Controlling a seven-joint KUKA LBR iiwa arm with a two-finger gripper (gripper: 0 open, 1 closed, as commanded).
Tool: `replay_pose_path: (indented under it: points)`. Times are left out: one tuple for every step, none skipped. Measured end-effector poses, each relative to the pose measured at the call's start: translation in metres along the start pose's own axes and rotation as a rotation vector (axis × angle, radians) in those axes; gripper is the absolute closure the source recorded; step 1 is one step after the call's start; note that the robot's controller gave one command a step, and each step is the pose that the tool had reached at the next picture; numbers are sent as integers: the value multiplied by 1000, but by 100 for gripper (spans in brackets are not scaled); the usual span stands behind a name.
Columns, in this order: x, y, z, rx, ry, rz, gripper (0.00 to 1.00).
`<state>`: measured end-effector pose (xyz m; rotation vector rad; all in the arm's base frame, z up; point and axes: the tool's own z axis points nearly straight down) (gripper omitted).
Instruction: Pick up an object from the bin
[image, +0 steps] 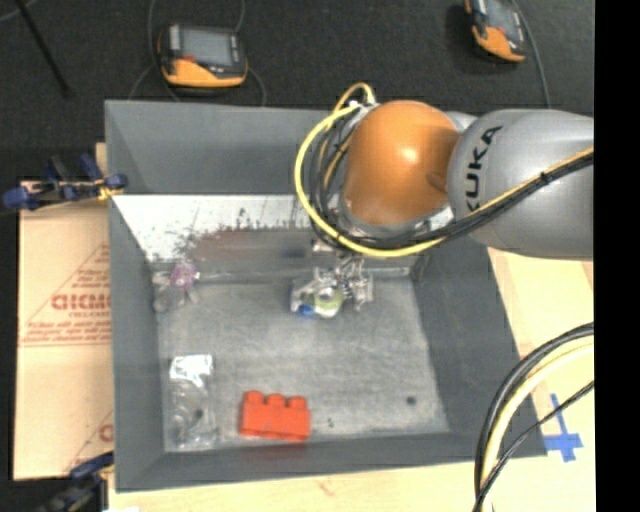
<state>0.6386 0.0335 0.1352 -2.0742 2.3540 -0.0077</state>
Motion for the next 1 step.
replay_pose_path:
  points:
    - [-6,-1,-90,5,-3,45,100]
